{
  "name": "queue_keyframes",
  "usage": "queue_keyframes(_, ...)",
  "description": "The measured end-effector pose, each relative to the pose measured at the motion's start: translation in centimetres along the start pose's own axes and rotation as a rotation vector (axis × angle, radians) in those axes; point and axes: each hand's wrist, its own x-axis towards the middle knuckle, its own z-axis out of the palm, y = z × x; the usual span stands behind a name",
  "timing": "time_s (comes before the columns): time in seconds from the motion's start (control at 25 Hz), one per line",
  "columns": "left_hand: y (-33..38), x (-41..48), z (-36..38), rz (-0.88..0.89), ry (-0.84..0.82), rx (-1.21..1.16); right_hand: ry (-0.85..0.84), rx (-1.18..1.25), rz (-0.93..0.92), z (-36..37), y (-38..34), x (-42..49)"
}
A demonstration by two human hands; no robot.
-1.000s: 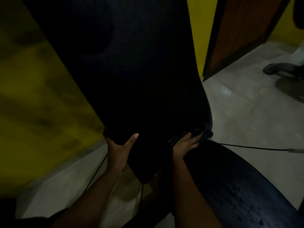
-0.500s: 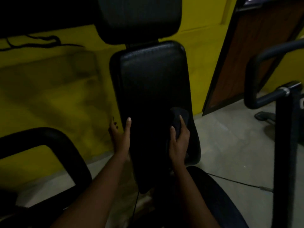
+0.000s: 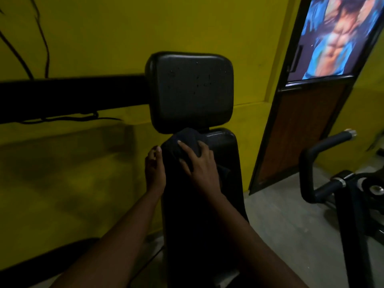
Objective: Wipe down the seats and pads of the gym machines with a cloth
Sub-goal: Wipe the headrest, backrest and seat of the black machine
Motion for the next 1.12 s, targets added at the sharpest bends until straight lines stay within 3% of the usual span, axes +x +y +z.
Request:
queue_keyframes(0.12, 0.0, 0.5, 1.0, -0.036, -0.053, -0.049, 0.043, -0.219, -0.065, 1.4, -0.6, 1.6)
queue_keyframes(0.24, -0.1, 0.1, 1.9, 0.029, 0.015, -0.022, 0.031, -0.308, -0.079, 1.4, 0.7, 2.3)
queue_keyframes(0.4, -0.1, 0.2, 2.0, -0.003, 0.01, 0.008, -0.006, -0.303, 0.159, 0.0, 4.9, 3.8)
queue_keyframes(0.52, -0.1, -0.1, 2.1, 0.062, 0.007, 0.005, 0.071, -0.199, 0.337, -0.9, 5.4, 4.3)
queue_keyframes(0.72, -0.1, 0.1, 2.4, 0.078, 0.044, 0.046, -0.005, -0.191, 0.148, 1.4, -0.2, 2.7)
queue_keyframes(0.88, 0.1, -0.5, 1.8, 0.022, -0.04, 0.041, -0.023, -0.158, 0.261, 0.3, 2.7, 3.6)
queue_keyframes(1.04, -0.3, -3.8, 0.8, 0.167, -0.077, 0.151, -0.005, -0.147, 0.27, -0.6, 5.2, 4.3)
queue_keyframes(1.12, -0.3, -5.2, 1.0, 0.372, -0.055, 0.255, 0.03, -0.119, 0.268, -1.3, 6.4, 4.8)
